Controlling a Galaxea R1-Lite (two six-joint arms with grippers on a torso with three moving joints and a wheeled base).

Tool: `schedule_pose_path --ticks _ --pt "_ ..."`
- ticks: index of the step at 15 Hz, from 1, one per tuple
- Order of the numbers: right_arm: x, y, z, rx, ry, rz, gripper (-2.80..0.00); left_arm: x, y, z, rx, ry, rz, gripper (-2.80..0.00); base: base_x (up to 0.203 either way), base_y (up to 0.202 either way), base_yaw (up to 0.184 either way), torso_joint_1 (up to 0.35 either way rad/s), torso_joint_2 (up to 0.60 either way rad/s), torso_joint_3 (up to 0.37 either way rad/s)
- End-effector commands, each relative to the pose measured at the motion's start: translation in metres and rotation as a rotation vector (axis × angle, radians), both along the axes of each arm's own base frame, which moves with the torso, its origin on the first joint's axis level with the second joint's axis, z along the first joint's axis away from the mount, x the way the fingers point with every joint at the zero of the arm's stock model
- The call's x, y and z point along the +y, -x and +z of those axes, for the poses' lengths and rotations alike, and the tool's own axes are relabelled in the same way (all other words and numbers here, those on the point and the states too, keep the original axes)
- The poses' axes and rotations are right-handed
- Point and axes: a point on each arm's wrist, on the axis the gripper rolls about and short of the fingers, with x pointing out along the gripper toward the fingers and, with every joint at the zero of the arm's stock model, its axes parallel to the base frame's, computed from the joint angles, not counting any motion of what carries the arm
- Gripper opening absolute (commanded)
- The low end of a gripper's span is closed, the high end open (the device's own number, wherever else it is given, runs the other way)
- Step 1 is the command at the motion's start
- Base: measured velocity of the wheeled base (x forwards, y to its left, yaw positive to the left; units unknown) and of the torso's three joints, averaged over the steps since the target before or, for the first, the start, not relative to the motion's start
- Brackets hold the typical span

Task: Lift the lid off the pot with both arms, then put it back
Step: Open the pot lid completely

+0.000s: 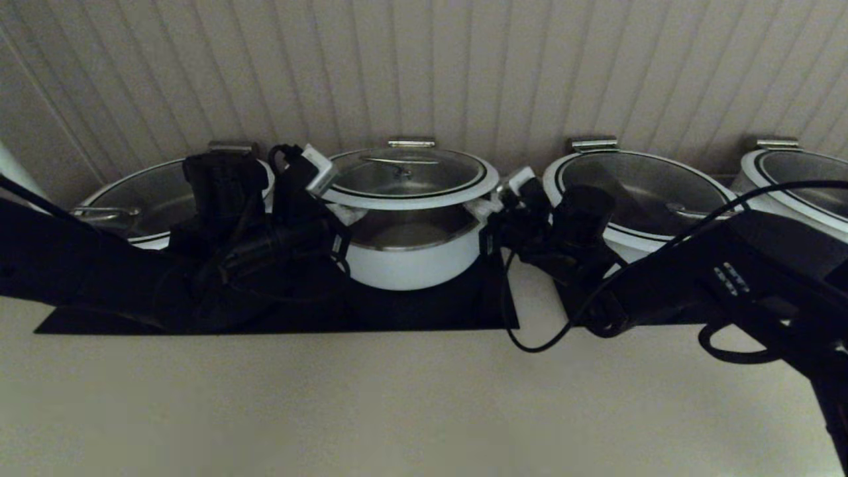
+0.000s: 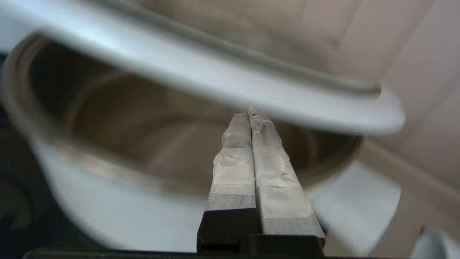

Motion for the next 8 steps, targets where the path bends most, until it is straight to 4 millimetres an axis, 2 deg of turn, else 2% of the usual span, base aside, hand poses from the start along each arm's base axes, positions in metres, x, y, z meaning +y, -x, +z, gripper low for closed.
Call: schedule_pose_path --ticks 1,5,8 --pt "-0.011 0.014 0.002 0.017 0.018 -0.008 -2.8 0.0 0.0 0.001 -0.009 0.001 -0.002 -2.8 0.0 0.0 0.0 0.0 0.0 0.0" --pt "-0.039 0.047 0.002 0.085 0.068 -0.038 -2.8 0.0 -0.003 0.007 -0.027 0.006 -0.001 -2.8 0.0 0.0 0.0 0.0 0.0 0.0" --pt "-0.072 0.081 0.028 0.053 0.089 -0.089 -2.8 0.0 -0.002 0.008 -0.032 0.008 -0.001 -2.8 0.0 0.0 0.0 0.0 0.0 0.0"
